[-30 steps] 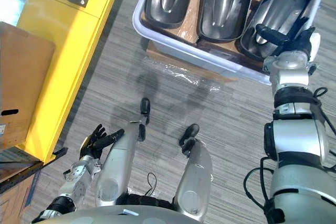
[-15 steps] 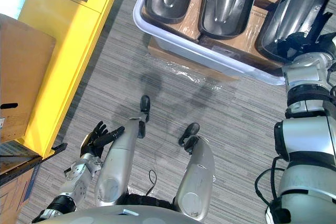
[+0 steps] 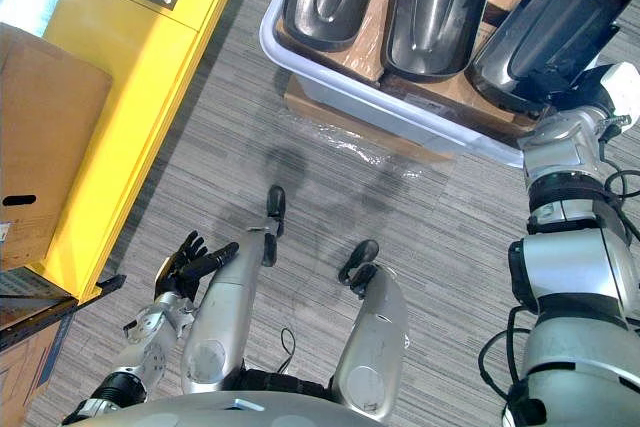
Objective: Walk over and take three plastic housings, then place them on the shelf
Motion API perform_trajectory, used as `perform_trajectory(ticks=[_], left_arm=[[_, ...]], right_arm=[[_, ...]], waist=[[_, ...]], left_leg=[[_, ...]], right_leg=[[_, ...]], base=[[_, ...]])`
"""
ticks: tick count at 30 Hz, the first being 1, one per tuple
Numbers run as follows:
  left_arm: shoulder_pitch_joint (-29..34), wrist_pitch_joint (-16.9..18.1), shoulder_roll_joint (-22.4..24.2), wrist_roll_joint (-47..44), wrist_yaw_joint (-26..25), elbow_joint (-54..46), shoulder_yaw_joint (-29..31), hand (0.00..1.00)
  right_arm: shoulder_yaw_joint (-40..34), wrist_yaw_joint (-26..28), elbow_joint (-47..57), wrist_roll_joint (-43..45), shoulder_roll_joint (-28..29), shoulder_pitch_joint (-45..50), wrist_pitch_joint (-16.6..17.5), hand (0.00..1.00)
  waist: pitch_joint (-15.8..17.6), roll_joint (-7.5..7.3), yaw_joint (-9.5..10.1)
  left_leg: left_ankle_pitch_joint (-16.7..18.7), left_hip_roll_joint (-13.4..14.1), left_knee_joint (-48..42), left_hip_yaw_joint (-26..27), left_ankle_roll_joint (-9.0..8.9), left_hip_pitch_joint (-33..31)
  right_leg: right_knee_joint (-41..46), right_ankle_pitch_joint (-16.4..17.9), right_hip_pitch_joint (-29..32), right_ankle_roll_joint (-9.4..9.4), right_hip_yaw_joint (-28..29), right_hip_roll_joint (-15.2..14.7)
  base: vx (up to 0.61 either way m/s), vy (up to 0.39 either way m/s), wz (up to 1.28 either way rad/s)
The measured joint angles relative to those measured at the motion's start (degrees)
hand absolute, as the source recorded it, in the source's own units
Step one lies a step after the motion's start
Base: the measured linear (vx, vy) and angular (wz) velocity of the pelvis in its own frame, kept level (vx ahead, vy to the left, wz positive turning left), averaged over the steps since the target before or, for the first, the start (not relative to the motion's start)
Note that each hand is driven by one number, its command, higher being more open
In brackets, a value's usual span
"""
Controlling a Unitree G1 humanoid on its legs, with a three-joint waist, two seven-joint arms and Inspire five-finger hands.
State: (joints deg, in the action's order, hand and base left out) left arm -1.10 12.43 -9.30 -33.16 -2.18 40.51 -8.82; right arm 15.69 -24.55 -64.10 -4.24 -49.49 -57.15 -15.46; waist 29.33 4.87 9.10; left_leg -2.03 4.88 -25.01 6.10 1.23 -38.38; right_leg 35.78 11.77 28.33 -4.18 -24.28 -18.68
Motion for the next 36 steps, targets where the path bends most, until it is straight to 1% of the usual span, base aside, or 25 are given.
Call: perform_trajectory(ticks=[3,6,9,12,13,15,17,19,20,21,23,26,27,28,29,30,31,32,33,34,35,36], left_arm=[[0.0,0.1,0.4,0.0,0.0,0.0,0.1,1.00],[0.0,0.7,0.5,-0.1,0.0,-0.1,0.1,1.00],[-0.1,1.2,0.5,-0.6,-0.1,-0.6,0.1,1.00],[0.1,1.4,0.5,-1.9,-0.6,-3.1,0.0,1.00],[0.1,1.4,0.4,-2.8,-1.1,-5.0,0.1,1.00],[0.1,1.4,0.2,-3.0,-1.6,-7.5,0.1,1.00],[0.8,1.4,-0.9,-3.3,-2.3,-12.1,0.1,1.00],[1.4,1.4,-1.6,-4.3,-2.5,-15.6,0.0,1.00],[2.2,1.3,-2.2,-4.8,-2.7,-19.6,0.1,1.00],[2.5,1.3,-2.5,-4.8,-2.7,-21.3,0.2,1.00],[3.3,1.2,-3.3,-4.7,-3.1,-27.6,0.6,1.00],[3.0,0.4,-3.6,-4.6,-3.5,-32.9,1.3,1.00],[3.0,-0.6,-3.7,-4.7,-3.6,-35.3,2.0,1.00],[3.0,-1.3,-4.0,-4.7,-3.6,-36.8,2.8,1.00],[2.9,-1.6,-4.2,-4.7,-3.6,-37.2,3.1,1.00],[2.4,-2.2,-4.7,-4.9,-3.5,-37.9,3.5,1.00],[1.4,-3.3,-5.2,-5.6,-3.1,-38.8,3.7,1.00],[0.6,-3.8,-5.3,-6.0,-2.6,-39.0,3.6,1.00],[-0.4,-4.9,-5.2,-7.2,-1.8,-39.8,3.6,1.00],[-1.4,-6.4,-5.2,-7.3,-1.0,-40.7,3.4,1.00],[-3.1,-7.8,-5.3,-7.9,0.3,-41.4,2.6,1.00],[-3.4,-8.0,-5.3,-8.0,0.5,-41.4,2.4,1.00]], right_arm=[[-0.8,-1.2,1.1,-0.2,0.8,1.0,1.8,0.00],[-1.5,-2.8,3.4,-2.4,0.9,1.9,4.2,0.00],[-3.2,-4.4,5.0,-2.5,1.0,2.5,6.0,0.00],[-6.2,-6.4,6.6,-4.2,1.0,4.6,6.7,0.00],[-7.0,-7.0,6.7,-4.4,1.0,5.4,7.4,0.00],[-8.8,-7.5,7.1,-4.5,1.1,6.5,7.8,0.00],[-11.4,-8.4,7.1,-4.6,2.5,6.9,8.1,0.00],[-12.5,-8.6,7.1,-5.0,2.7,7.4,8.2,0.00],[-13.7,-8.6,8.0,-6.4,2.7,8.5,8.2,0.00],[-14.2,-8.7,8.9,-6.7,2.7,9.2,8.3,0.00],[-15.0,-9.6,13.7,-7.4,2.7,12.4,8.3,0.00],[-16.2,-10.3,21.8,-10.9,2.8,17.6,8.5,0.00],[-16.6,-10.5,26.4,-13.0,3.4,20.7,8.7,0.00],[-17.1,-10.7,30.8,-15.2,5.2,24.0,8.9,0.00],[-17.2,-10.9,32.7,-16.3,6.4,25.4,9.2,0.00],[-17.3,-11.0,36.1,-18.3,8.6,28.1,10.0,0.00],[-17.3,-11.0,38.9,-20.3,10.1,30.3,10.8,0.00],[-17.3,-11.0,40.0,-20.9,10.7,31.3,11.3,0.00],[-17.3,-11.0,41.5,-22.7,12.2,32.2,11.9,0.00],[-17.3,-11.0,42.0,-24.2,13.1,32.6,12.4,0.00],[-17.2,-10.9,42.4,-25.5,13.8,32.6,12.9,0.00],[-17.2,-10.8,42.4,-25.6,13.8,32.6,12.9,0.00]], waist=[[0.0,-0.07,-0.17],[-0.1,-0.56,-0.44],[-0.1,-1.55,-0.48],[-0.1,-2.56,-0.53],[-0.1,-3.02,-0.64],[-0.3,-3.52,-0.85],[-0.3,-4.58,-1.64],[-0.3,-4.89,-1.95],[-0.3,-5.03,-2.17],[-0.3,-5.07,-2.28],[-0.4,-5.23,-2.88],[-0.7,-5.48,-3.20],[-1.1,-5.94,-3.30],[-3.2,-6.69,-3.95],[-4.5,-7.14,-4.45],[-6.5,-8.10,-4.99],[-7.3,-8.67,-5.13],[-7.6,-8.80,-5.33],[-9.0,-8.94,-6.11],[-10.1,-8.91,-6.43],[-10.5,-8.85,-6.39],[-10.6,-8.82,-6.39]], left_leg=[[0.1,0.8,0.4,0.4,0.01,1.9],[0.0,1.5,1.5,0.6,-0.17,3.6],[-0.3,1.8,3.1,0.7,-0.63,6.0],[-0.5,1.8,4.5,0.7,-0.87,8.9],[-0.5,1.9,5.2,0.6,-0.99,10.1],[-0.6,1.9,6.2,0.4,-1.16,11.4],[-0.8,1.9,7.5,0.5,-1.34,13.5],[-0.8,2.0,7.9,0.5,-1.34,14.7],[-0.8,1.9,8.6,0.5,-1.36,16.1],[-0.8,1.9,8.9,0.5,-1.37,16.7],[-0.8,1.7,10.4,1.2,-1.38,19.1],[-0.8,1.5,12.3,2.3,-1.42,21.6],[-0.8,1.5,13.4,3.3,-1.43,23.2],[-0.8,1.4,14.4,3.9,-1.52,23.4],[-0.8,1.3,15.0,4.1,-1.59,23.5],[-1.0,1.2,16.5,4.8,-1.80,24.3],[-1.0,1.1,17.5,5.7,-1.87,25.8],[-1.0,0.9,17.9,5.9,-1.91,26.5],[-1.1,0.7,18.6,6.3,-1.92,27.1],[-1.1,0.7,19.3,6.7,-1.92,27.6],[-1.2,0.7,20.0,7.7,-1.90,28.9],[-1.2,0.6,20.1,7.8,-1.89,29.1]], right_leg=[[-2.0,-0.6,-2.4,-0.09,-0.2,1.0],[-4.2,-1.2,-4.5,-0.09,-0.6,2.3],[-5.9,-1.5,-6.7,0.01,-0.8,2.9],[-7.7,-1.7,-9.9,-0.06,-1.4,3.5],[-9.0,-2.0,-11.5,-0.06,-1.7,3.9],[-10.3,-2.4,-13.1,-0.23,-2.1,4.3],[-12.8,-3.3,-15.6,-0.46,-2.2,5.1],[-14.3,-3.8,-17.1,-0.55,-2.2,5.6],[-16.3,-4.6,-18.9,-0.69,-2.2,6.1],[-17.0,-4.8,-19.6,-0.75,-2.2,6.2],[-19.6,-5.8,-22.1,-1.14,-2.0,6.9],[-22.4,-6.9,-24.3,-1.39,-1.4,7.4],[-23.8,-7.3,-25.4,-1.59,-0.7,7.6],[-25.1,-7.7,-25.5,-1.68,-0.4,7.8],[-25.8,-7.9,-25.5,-1.64,-0.4,7.9],[-27.1,-8.2,-25.6,-1.71,0.2,8.0],[-28.0,-8.5,-26.7,-1.81,0.9,8.0],[-28.5,-8.6,-27.2,-1.89,1.0,8.0],[-29.3,-9.1,-27.7,-1.97,1.2,7.9],[-29.9,-9.8,-27.8,-1.97,1.5,7.9],[-30.7,-10.6,-28.6,-2.03,2.5,8.0],[-30.9,-10.7,-28.7,-2.05,2.6,8.0]], base=[[0.04,-0.023,-0.07],[0.05,-0.039,-0.07],[0.06,-0.042,-0.03],[0.08,-0.043,0.05],[0.07,-0.028,0.05],[0.06,-0.016,0.04],[0.06,-0.004,-0.02],[0.06,0.003,-0.03],[0.07,0.013,-0.02],[0.07,0.012,-0.02],[0.06,0.010,-0.06],[0.06,0.009,-0.18],[0.08,-0.004,-0.24],[0.10,-0.008,-0.21],[0.13,-0.018,-0.18],[0.16,-0.025,-0.26],[0.16,-0.024,-0.27],[0.14,-0.017,-0.21],[0.12,0.000,-0.11],[0.14,0.015,-0.25],[0.12,0.023,-0.23],[0.11,0.034,-0.29]])
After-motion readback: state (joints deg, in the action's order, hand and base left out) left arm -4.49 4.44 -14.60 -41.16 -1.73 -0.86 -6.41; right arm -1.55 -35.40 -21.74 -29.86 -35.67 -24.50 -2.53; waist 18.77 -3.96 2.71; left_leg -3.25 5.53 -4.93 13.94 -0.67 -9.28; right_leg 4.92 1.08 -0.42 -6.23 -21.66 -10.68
